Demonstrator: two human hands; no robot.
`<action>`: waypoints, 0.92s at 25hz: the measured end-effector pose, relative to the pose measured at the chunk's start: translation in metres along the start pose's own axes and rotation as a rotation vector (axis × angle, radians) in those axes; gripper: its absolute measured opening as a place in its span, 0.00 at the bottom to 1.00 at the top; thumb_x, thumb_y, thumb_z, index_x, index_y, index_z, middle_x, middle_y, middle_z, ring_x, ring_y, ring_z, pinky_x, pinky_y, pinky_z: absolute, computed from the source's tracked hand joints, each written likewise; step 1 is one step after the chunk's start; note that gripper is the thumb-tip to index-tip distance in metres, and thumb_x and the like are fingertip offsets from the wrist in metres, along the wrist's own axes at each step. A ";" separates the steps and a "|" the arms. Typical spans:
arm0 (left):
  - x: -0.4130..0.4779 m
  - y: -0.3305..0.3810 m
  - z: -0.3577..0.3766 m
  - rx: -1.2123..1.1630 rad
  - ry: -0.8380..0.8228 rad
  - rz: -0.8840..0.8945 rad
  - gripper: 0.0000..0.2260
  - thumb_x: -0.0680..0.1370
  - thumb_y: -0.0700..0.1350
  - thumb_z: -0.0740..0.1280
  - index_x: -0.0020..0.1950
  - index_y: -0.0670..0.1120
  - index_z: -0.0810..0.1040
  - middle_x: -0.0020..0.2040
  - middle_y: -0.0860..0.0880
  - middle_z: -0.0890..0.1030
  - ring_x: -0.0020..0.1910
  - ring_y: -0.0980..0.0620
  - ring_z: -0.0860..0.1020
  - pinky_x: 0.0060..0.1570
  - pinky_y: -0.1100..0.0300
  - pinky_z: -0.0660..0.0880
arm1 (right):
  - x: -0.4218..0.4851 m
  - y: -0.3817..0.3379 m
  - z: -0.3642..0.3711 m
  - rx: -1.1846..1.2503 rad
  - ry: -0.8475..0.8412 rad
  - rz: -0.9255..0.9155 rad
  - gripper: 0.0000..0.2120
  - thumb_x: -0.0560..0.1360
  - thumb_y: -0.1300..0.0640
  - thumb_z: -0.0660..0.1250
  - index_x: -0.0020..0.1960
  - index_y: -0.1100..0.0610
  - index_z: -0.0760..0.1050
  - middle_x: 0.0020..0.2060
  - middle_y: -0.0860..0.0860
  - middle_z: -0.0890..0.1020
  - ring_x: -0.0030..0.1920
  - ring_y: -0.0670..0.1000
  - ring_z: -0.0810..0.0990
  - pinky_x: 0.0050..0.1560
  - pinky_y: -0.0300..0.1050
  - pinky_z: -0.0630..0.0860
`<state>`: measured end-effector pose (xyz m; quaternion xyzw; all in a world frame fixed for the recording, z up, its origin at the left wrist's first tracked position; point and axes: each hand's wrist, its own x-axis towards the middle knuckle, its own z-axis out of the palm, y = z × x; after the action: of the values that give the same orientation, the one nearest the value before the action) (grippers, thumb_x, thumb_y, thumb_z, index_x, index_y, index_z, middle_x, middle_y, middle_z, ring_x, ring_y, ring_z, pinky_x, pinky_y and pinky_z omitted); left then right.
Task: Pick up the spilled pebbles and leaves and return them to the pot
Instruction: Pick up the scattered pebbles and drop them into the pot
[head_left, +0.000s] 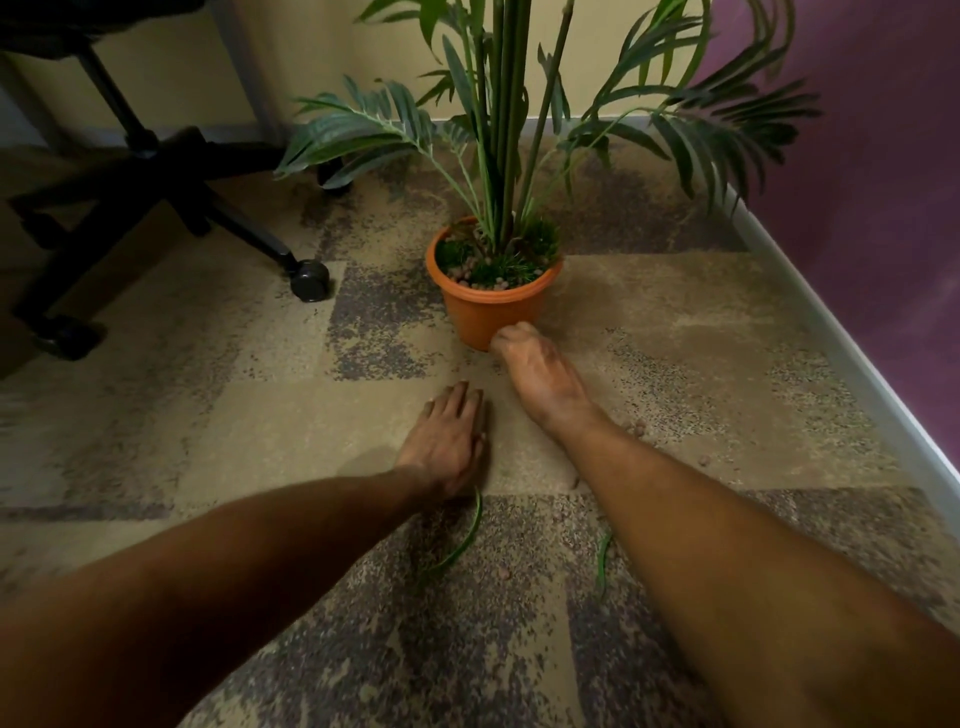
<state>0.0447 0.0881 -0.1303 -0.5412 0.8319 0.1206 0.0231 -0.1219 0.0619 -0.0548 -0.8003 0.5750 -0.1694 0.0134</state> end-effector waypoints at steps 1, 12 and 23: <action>-0.001 -0.001 0.007 -0.003 -0.006 0.008 0.30 0.86 0.56 0.49 0.85 0.44 0.47 0.85 0.41 0.50 0.84 0.41 0.51 0.83 0.46 0.50 | 0.012 -0.001 -0.001 0.019 0.020 -0.013 0.08 0.77 0.66 0.61 0.45 0.58 0.78 0.46 0.55 0.79 0.53 0.56 0.77 0.46 0.54 0.78; 0.000 0.002 0.034 -0.049 0.024 -0.061 0.28 0.86 0.55 0.48 0.84 0.43 0.53 0.85 0.40 0.54 0.84 0.40 0.53 0.83 0.45 0.50 | 0.114 -0.004 0.001 -0.004 0.179 -0.055 0.09 0.78 0.68 0.63 0.49 0.61 0.82 0.47 0.57 0.82 0.52 0.57 0.79 0.48 0.53 0.79; 0.000 -0.008 0.036 -0.022 -0.009 -0.051 0.29 0.87 0.56 0.45 0.86 0.44 0.46 0.86 0.41 0.47 0.85 0.42 0.47 0.83 0.48 0.46 | 0.128 -0.017 0.007 -0.135 0.045 -0.023 0.17 0.78 0.72 0.61 0.65 0.66 0.76 0.65 0.62 0.78 0.67 0.61 0.75 0.60 0.56 0.79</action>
<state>0.0491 0.0931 -0.1664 -0.5618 0.8164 0.1315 0.0238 -0.0687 -0.0519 -0.0248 -0.8018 0.5762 -0.1483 -0.0556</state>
